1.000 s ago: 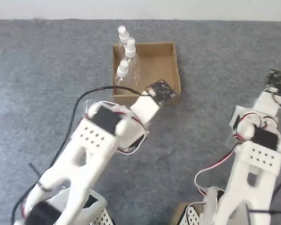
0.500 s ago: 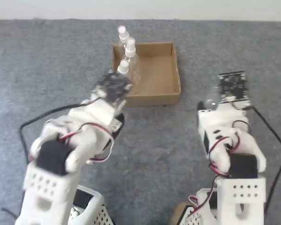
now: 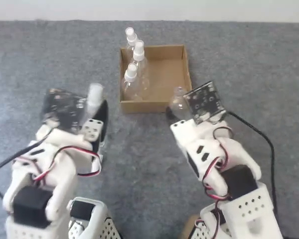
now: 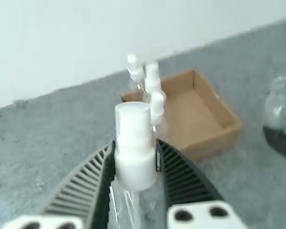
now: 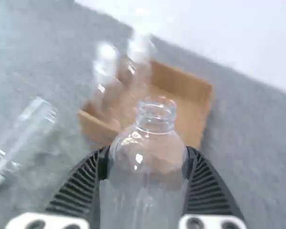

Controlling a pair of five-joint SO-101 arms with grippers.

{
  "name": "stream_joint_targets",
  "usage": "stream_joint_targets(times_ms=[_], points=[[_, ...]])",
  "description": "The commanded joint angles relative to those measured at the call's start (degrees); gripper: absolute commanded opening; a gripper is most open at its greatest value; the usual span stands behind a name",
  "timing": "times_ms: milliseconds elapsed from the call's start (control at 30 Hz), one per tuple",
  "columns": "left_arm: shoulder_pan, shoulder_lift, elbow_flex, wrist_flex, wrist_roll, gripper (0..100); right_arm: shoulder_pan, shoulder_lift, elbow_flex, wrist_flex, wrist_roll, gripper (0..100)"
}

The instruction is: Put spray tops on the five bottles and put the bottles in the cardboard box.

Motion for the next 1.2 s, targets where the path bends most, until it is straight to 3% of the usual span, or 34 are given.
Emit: stream_joint_targets(times_ms=[0,300,533,700,1167], points=[[-2.29,-3.43,-0.75,-5.54,5.98,1,-4.26,-1.19,0.26,-6.99,0.79,8.0],[-5.27,-7.47,-0.75,-11.25,11.43,1,-11.91,-1.8,10.37,-17.45,0.79,8.4],[-5.36,-7.56,-0.84,-15.65,14.33,1,-13.41,-1.8,15.65,-22.64,0.79,8.3],[-5.27,-7.65,-0.84,-19.52,20.4,1,-13.58,-1.8,17.76,-25.71,0.35,8.1],[-5.27,-7.65,-0.66,-22.24,30.95,1,-21.85,-1.8,24.35,-34.95,0.62,8.0]])
